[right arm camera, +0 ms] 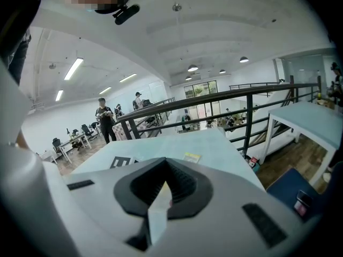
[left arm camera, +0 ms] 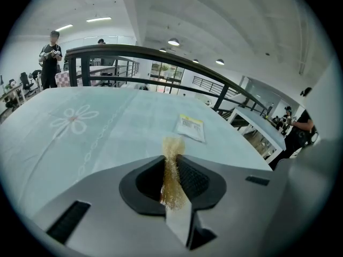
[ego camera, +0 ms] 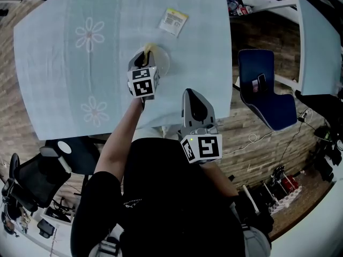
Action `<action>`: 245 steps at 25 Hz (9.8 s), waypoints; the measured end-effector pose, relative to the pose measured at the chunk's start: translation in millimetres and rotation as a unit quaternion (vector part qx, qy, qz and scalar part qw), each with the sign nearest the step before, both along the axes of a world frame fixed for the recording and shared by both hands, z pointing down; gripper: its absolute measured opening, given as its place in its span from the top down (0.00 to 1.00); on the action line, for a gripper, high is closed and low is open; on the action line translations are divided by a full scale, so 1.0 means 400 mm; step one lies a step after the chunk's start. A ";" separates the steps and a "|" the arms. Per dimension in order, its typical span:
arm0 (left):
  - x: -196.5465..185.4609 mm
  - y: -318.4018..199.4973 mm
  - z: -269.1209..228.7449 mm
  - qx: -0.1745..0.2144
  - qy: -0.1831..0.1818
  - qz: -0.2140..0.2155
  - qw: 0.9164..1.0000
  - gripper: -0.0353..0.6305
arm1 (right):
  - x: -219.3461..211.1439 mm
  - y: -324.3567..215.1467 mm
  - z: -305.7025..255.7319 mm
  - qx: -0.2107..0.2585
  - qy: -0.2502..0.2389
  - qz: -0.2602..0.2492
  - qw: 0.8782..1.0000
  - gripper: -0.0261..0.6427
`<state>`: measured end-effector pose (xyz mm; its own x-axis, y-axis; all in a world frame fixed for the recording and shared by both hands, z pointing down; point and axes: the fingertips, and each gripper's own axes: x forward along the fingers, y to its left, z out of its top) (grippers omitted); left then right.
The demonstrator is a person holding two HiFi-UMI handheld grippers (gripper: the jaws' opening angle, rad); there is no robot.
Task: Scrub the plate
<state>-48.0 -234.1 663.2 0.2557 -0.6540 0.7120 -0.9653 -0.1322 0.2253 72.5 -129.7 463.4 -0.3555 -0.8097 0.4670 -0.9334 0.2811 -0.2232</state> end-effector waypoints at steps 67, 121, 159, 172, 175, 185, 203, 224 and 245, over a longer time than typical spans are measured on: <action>0.036 0.087 0.015 -0.027 -0.011 -0.001 1.000 0.85 | 0.050 0.079 -0.009 0.002 0.009 0.025 1.000 0.95; -0.106 0.125 -0.041 -0.002 -0.039 -0.041 0.998 0.84 | 0.023 0.095 -0.026 0.017 0.007 0.001 1.000 0.95; 0.004 0.162 0.020 -0.024 -0.034 0.007 0.999 0.84 | 0.086 0.166 -0.009 0.003 0.022 0.043 0.999 0.95; -0.111 0.161 0.020 -0.015 -0.048 -0.030 0.998 0.84 | 0.036 0.165 -0.003 0.003 0.020 0.023 1.000 0.95; -0.128 0.157 0.017 -0.013 -0.050 -0.033 0.998 0.84 | 0.022 0.157 -0.005 0.005 0.018 0.019 1.000 0.95; -0.189 0.154 0.001 -0.004 -0.063 -0.052 0.997 0.84 | -0.012 0.140 -0.009 0.010 0.013 -0.002 1.000 0.95; -0.100 0.236 -0.031 -0.006 -0.029 -0.040 0.999 0.84 | 0.007 0.173 -0.026 0.020 0.017 -0.002 1.000 0.95; 0.068 0.228 -0.002 -0.028 -0.017 0.035 0.999 0.84 | 0.100 0.207 -0.022 0.012 0.023 0.060 0.998 0.95; -0.082 0.221 0.009 -0.032 -0.041 -0.013 0.999 0.84 | 0.027 0.174 -0.015 0.012 0.019 0.018 1.000 0.95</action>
<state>-80.9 -145.5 667.0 0.1784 -0.6121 0.7704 -0.9838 -0.0953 0.1520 83.2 -60.1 457.2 -0.3093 -0.8328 0.4591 -0.9503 0.2530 -0.1812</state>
